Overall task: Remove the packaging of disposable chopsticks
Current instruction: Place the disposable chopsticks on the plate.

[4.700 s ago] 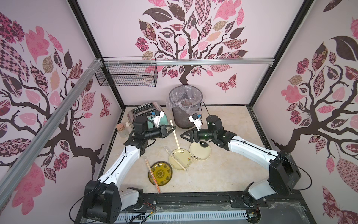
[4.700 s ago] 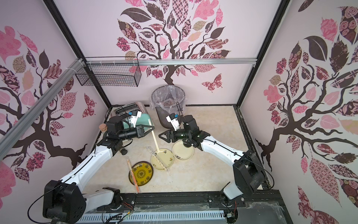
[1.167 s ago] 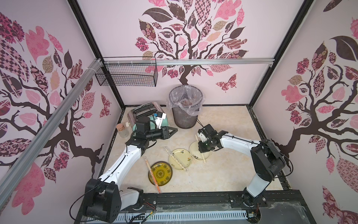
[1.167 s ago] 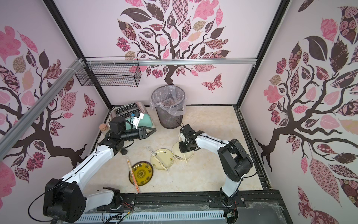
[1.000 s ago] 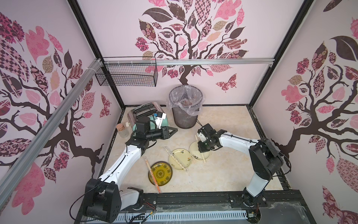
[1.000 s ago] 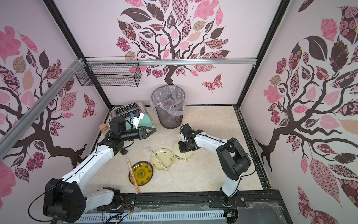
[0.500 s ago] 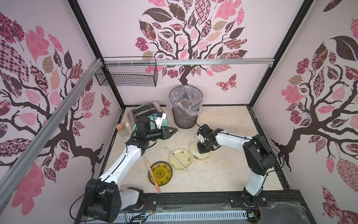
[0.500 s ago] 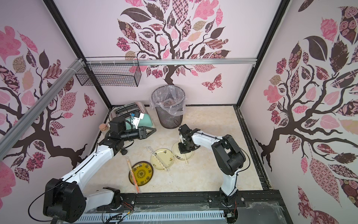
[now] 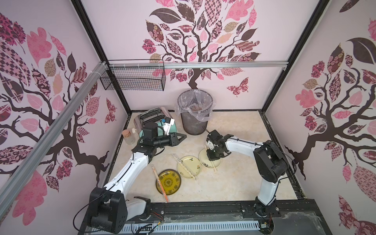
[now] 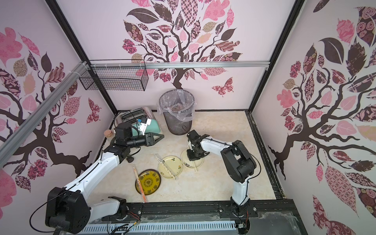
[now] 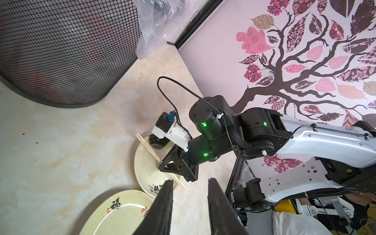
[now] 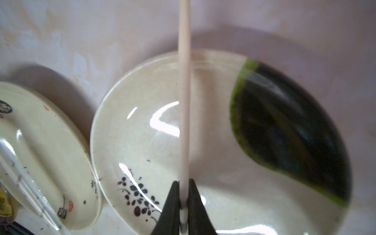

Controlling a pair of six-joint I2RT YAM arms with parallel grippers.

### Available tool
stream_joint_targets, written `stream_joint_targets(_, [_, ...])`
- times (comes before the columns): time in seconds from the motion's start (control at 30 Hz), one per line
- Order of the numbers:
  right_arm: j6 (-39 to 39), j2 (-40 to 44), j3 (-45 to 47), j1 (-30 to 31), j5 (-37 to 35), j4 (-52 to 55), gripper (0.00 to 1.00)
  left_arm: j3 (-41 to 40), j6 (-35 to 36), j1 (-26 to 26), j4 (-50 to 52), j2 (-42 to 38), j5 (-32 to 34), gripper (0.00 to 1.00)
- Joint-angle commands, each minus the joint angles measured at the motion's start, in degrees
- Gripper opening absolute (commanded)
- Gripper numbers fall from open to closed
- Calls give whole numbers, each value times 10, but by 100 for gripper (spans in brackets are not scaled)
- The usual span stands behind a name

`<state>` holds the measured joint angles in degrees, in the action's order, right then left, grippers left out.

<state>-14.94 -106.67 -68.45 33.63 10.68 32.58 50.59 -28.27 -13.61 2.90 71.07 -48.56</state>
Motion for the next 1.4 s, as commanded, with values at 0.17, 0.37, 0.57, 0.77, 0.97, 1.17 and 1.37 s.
stream_joint_targets(0.17, [4, -12, -16, 1, -14, 16, 17, 17, 6, -1, 2, 0, -5, 32])
stream_joint_targets(0.37, [4, -6, -18, 1, -15, 16, 23, 17, 6, -1, 2, 0, -5, 32])
stream_joint_targets(0.57, [4, 3, -18, 1, -21, 16, 29, 17, 6, -1, 2, 0, -5, 32])
stream_joint_targets(0.77, [2, 20, -16, 0, -27, 17, 34, 19, 11, -1, 9, 1, -2, 32])
stream_joint_targets(0.97, [1, 44, -13, 1, -35, 17, 40, 22, 21, -1, 22, 0, 6, 32])
stream_joint_targets(1.17, [1, 74, -9, 1, -41, 20, 43, 25, 27, 0, 37, 5, 19, 32])
stream_joint_targets(1.37, [7, 131, 13, 21, -8, -17, 46, 27, 33, 24, 59, 4, 51, 32])
